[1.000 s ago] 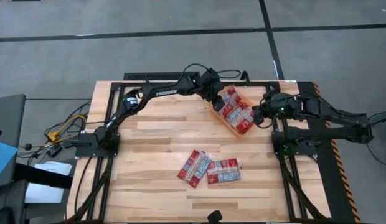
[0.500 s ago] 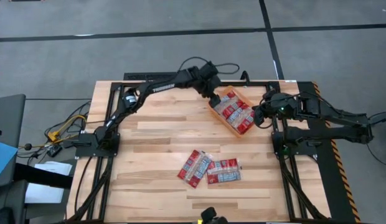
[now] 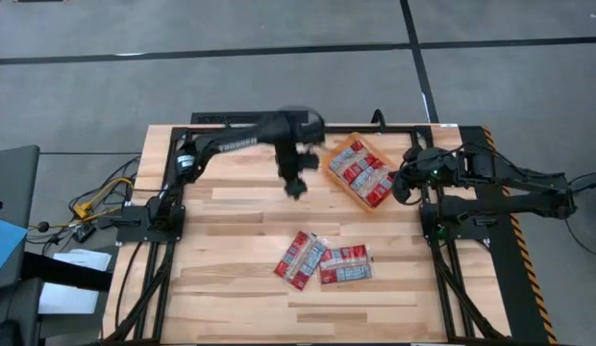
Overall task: Sort popcorn bags into baskets
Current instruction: Put the popcorn bag into the orange transparent bin
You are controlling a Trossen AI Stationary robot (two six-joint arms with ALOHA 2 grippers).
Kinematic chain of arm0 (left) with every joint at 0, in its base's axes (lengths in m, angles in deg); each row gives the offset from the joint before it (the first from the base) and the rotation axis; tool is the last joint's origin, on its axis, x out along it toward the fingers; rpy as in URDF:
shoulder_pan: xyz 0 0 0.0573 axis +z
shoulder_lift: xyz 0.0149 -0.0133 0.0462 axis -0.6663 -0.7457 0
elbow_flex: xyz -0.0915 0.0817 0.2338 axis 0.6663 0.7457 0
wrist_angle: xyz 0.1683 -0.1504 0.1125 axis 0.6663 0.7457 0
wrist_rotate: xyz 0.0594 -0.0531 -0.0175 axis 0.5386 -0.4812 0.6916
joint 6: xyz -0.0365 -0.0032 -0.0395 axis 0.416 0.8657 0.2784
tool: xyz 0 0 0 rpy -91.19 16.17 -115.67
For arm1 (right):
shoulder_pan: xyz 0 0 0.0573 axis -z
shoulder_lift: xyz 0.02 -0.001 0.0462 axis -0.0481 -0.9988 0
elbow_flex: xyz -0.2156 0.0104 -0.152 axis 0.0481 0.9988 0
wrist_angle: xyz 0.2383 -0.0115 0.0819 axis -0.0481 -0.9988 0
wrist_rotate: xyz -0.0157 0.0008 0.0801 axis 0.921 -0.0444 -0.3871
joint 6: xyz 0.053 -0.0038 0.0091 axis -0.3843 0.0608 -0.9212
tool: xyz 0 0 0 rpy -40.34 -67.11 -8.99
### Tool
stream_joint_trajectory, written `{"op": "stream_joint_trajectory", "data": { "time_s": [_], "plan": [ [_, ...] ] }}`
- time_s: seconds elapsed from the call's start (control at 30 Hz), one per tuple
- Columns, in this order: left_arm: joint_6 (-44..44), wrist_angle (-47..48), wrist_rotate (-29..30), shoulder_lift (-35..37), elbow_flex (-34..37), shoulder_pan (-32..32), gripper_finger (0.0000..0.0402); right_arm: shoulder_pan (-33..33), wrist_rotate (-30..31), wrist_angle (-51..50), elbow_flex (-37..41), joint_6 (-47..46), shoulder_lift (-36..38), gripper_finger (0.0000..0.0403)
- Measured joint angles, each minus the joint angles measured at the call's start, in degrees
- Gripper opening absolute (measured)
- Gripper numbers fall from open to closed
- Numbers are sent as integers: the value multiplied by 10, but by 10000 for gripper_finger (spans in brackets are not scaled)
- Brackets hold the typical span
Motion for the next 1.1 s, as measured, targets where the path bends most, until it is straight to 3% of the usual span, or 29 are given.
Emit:
{"op": "stream_joint_trajectory", "data": {
  "time_s": [0.23, 0.37, 0.47, 0.6, 0.77, 1.0, 1.1],
  "plan": [
    [97, -115, 34, 46, 153, -124, 229, -31, 0, -15, 0, 1, 0, 41],
    [189, -203, 23, 79, 255, -165, 229, -49, 0, -15, 0, 14, 0, 40],
    [257, -271, 27, 126, 337, -179, 229, -61, 0, -15, 0, 18, 0, 41],
    [327, -356, 101, 200, 456, -196, 229, -67, 0, -14, 0, 26, -9, 44],
    [424, -557, 149, 266, 602, -215, 229, -78, 0, 5, 0, 30, -30, 51],
    [493, -770, 163, 272, 725, -228, 229, -142, 0, 110, 32, 2, -102, 59],
    [494, -818, 165, 271, 761, -235, 229, -174, -1, 160, 38, -16, -155, 59]
  ]
}}
